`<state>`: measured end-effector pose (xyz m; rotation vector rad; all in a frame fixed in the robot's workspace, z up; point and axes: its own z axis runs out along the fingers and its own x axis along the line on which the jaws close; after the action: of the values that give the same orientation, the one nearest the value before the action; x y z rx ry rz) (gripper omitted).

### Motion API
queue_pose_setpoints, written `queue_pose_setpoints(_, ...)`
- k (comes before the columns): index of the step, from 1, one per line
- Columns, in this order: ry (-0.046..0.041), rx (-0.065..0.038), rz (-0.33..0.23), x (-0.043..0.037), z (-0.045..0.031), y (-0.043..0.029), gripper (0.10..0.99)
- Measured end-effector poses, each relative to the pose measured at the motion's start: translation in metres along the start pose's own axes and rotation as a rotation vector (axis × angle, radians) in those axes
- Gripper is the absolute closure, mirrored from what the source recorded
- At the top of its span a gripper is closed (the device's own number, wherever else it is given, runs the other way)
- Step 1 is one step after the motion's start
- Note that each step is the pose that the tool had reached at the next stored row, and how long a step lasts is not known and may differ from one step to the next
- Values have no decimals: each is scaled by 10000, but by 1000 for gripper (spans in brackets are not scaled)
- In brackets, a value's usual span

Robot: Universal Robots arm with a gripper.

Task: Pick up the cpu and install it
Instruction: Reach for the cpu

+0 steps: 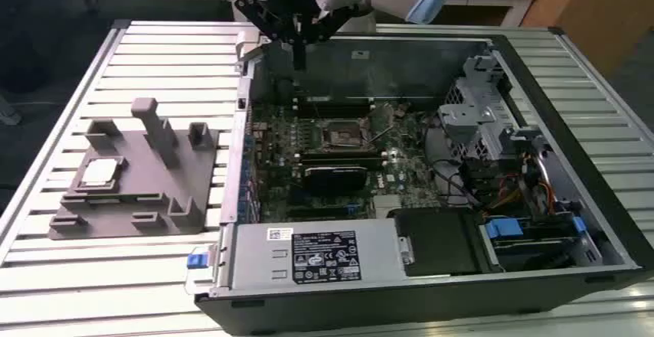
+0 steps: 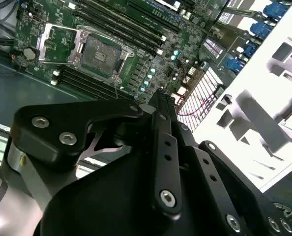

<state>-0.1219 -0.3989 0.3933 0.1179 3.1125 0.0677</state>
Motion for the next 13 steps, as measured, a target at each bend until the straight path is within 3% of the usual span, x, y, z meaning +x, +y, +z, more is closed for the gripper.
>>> queue_pose_setpoints(13, 1, 1, 0, 35, -1, -3, 980)
